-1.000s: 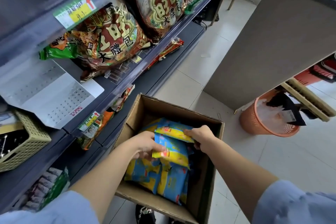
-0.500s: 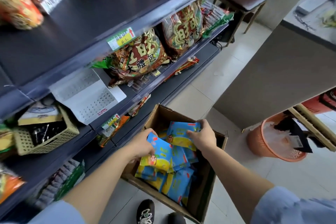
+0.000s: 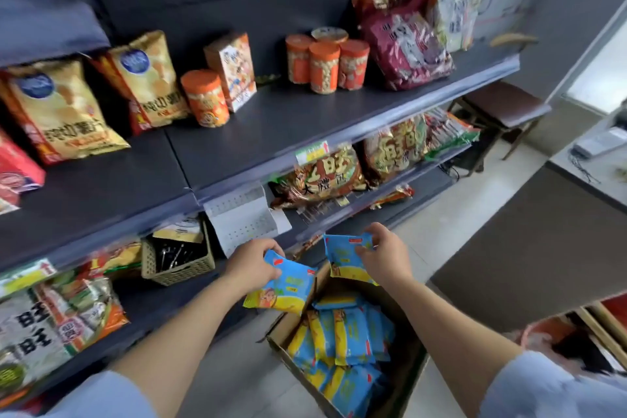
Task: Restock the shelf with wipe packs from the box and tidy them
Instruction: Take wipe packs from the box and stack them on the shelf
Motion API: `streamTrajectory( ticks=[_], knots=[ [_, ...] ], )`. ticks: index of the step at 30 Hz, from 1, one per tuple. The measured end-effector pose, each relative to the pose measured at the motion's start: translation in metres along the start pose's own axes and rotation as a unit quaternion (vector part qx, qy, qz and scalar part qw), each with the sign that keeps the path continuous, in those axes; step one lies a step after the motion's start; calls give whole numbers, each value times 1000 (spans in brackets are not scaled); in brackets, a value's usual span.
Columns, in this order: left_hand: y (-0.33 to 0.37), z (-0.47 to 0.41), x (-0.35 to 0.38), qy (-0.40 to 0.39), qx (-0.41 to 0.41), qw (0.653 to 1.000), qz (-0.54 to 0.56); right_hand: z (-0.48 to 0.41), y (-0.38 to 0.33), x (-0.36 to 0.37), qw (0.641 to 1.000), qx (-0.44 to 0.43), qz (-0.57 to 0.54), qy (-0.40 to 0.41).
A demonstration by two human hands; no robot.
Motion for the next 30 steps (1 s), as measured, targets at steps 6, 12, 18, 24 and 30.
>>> streamTrajectory(
  ticks=[6, 12, 18, 24, 30],
  knots=[
    [-1, 41, -86, 91, -5, 996, -7, 17, -90, -22, 995, -102, 20, -10],
    [-17, 95, -174, 176, -20, 984, 16, 42, -182, -26, 978, -205, 21, -26],
    [-52, 154, -252, 262, -28, 964, 42, 78, -273, -22, 956, -290, -19, -33],
    [-93, 220, -324, 330, -24, 942, 59, 130, -365, -10, 928, -366, -54, -46],
    [-142, 288, -393, 399, -36, 912, 90, 186, -452, 12, 893, -438, -86, -59]
  ],
)
Point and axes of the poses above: each hand's wrist, its own z-axis away from the middle knuckle, its own x-axis out of the palm, y = z × x, the point moved 10 cm from there along -z, towards the middle knuckle
